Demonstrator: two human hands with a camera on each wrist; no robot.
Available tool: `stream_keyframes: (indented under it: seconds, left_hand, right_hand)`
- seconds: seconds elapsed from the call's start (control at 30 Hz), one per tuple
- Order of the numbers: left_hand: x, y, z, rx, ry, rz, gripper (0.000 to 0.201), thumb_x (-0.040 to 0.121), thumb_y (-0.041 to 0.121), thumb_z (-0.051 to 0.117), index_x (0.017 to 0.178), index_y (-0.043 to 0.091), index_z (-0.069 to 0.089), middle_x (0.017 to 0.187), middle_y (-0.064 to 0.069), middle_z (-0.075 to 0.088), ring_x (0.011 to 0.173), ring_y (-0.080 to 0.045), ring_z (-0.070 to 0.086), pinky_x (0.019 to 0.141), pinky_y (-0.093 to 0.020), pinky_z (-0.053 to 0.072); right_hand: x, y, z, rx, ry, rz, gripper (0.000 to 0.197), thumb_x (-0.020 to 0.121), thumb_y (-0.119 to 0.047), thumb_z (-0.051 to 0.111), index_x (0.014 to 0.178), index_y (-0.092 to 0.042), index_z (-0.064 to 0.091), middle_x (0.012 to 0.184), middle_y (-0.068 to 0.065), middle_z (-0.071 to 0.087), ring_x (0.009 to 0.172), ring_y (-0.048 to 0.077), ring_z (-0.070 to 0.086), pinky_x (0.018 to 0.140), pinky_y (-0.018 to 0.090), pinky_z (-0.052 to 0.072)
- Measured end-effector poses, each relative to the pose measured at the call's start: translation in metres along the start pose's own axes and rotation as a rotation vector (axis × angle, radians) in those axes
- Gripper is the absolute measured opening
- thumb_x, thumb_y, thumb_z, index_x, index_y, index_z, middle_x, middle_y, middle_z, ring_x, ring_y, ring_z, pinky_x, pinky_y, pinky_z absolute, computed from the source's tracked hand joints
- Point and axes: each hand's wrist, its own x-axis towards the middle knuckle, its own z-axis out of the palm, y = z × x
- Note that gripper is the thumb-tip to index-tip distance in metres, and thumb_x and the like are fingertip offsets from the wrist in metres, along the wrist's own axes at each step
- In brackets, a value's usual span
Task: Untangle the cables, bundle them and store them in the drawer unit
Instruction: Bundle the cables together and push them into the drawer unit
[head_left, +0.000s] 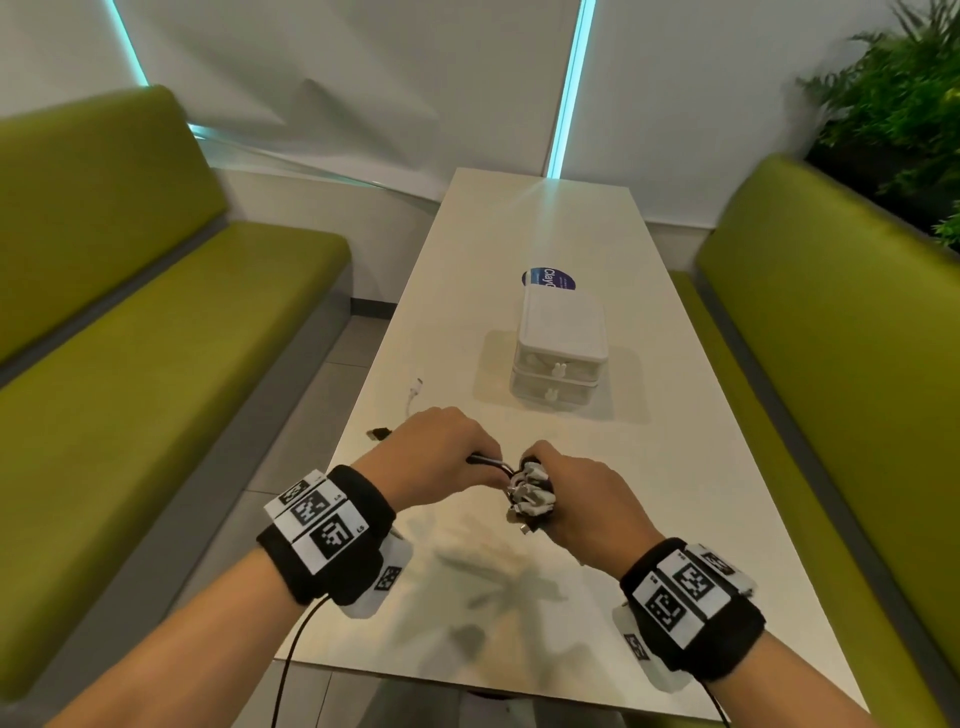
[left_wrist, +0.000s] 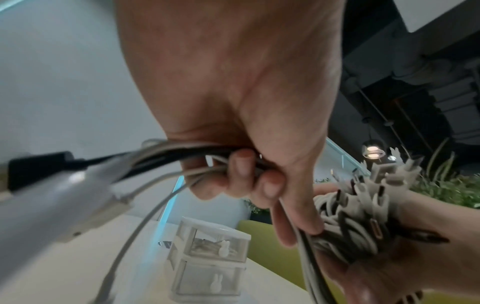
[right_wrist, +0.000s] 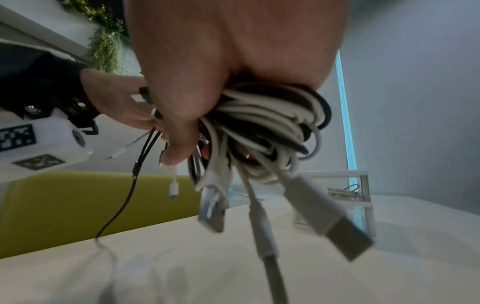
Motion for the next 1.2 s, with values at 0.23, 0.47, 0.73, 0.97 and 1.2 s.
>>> stream_keyframes:
  seconds: [0.23, 0.47, 0.73, 0.97, 1.2]
  left_hand:
    - [0.001, 0.002, 0.001, -0.049, -0.074, 0.028, 0.022, 0.091, 0.043, 0.061, 0.086, 0.025, 0.072, 0.075, 0.005, 0.068, 0.071, -0.013, 0.059, 0.064, -0.030, 0.044]
    - [0.004, 0.014, 0.004, -0.209, -0.038, 0.026, 0.020, 0.091, 0.015, 0.058, 0.079, 0.026, 0.069, 0.063, 0.010, 0.060, 0.061, -0.002, 0.054, 0.058, -0.015, 0.033]
    - [0.002, 0.013, 0.010, -0.329, 0.064, 0.013, 0.016, 0.084, 0.010, 0.055, 0.072, 0.007, 0.065, 0.060, -0.005, 0.059, 0.056, -0.017, 0.050, 0.055, -0.031, 0.037]
    - [-0.002, 0.017, 0.011, -0.228, 0.045, -0.066, 0.011, 0.083, 0.015, 0.067, 0.073, 0.017, 0.073, 0.058, 0.005, 0.060, 0.054, -0.008, 0.049, 0.054, -0.018, 0.033]
    - [-0.008, 0.001, 0.018, -0.307, -0.051, -0.168, 0.022, 0.090, 0.048, 0.060, 0.076, 0.031, 0.062, 0.064, 0.007, 0.059, 0.058, -0.007, 0.052, 0.057, -0.024, 0.038]
  right_hand:
    - [-0.010, 0.005, 0.008, 0.255, 0.084, 0.070, 0.042, 0.071, -0.019, 0.077, 0.096, -0.033, 0.046, 0.071, -0.015, 0.062, 0.057, 0.008, 0.057, 0.049, 0.031, 0.049]
    - [-0.009, 0.001, 0.011, 0.460, 0.102, -0.016, 0.045, 0.060, -0.033, 0.081, 0.096, -0.025, 0.055, 0.092, -0.010, 0.070, 0.079, 0.015, 0.069, 0.071, 0.038, 0.057]
    - [-0.001, -0.008, 0.009, 0.753, 0.192, 0.002, 0.060, 0.073, -0.001, 0.076, 0.114, -0.035, 0.049, 0.083, 0.005, 0.068, 0.071, 0.013, 0.064, 0.068, 0.025, 0.054]
    - [0.004, 0.002, 0.005, 0.697, 0.014, -0.012, 0.059, 0.076, -0.014, 0.077, 0.124, -0.036, 0.052, 0.088, -0.005, 0.067, 0.078, 0.010, 0.067, 0.076, 0.034, 0.057]
    - [0.007, 0.006, 0.002, 0.511, 0.134, 0.013, 0.038, 0.080, -0.026, 0.076, 0.102, -0.037, 0.047, 0.075, -0.005, 0.068, 0.061, 0.020, 0.062, 0.058, 0.040, 0.052]
